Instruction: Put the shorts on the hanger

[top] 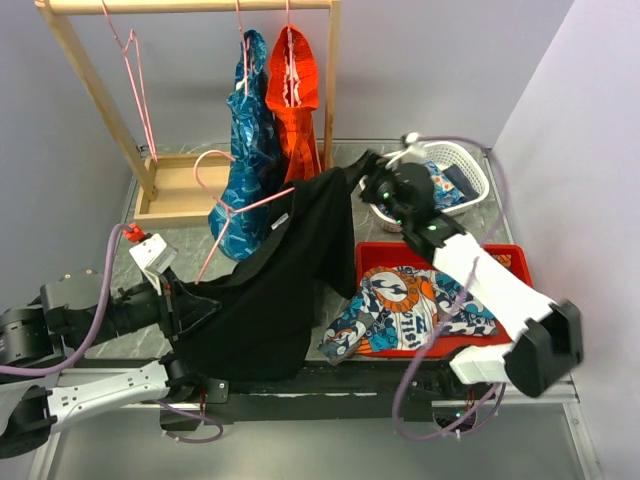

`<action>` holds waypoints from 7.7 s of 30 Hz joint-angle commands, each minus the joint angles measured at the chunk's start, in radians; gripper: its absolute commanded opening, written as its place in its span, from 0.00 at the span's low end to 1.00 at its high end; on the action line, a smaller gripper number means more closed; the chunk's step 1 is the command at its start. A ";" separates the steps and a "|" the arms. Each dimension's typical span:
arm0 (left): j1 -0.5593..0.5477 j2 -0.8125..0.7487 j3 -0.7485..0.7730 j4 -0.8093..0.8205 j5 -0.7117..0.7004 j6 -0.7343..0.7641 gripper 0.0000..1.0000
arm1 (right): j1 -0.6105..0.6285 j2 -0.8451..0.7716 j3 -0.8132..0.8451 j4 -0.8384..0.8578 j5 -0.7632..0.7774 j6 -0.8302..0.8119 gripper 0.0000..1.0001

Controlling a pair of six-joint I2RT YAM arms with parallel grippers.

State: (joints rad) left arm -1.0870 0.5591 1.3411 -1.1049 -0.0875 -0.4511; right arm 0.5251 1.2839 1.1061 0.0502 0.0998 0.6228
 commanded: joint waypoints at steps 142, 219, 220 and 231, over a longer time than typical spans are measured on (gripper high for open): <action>0.128 0.246 0.335 -0.162 -0.732 -0.021 0.01 | 0.516 0.669 0.491 0.062 0.545 0.178 0.91; 0.866 1.013 0.812 0.283 -0.291 0.374 0.01 | 0.610 -0.026 0.043 0.100 0.046 -0.006 0.91; 0.868 1.033 0.825 0.284 -0.302 0.376 0.01 | 0.610 -0.026 0.044 0.091 0.047 -0.008 0.91; 0.889 1.124 0.836 0.310 -0.247 0.368 0.01 | 0.610 -0.040 0.031 0.068 0.067 -0.014 0.92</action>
State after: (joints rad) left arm -0.2039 1.6939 2.1681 -0.9020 -0.3546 -0.0891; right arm 1.1301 1.2907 1.1450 0.1089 0.1497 0.6289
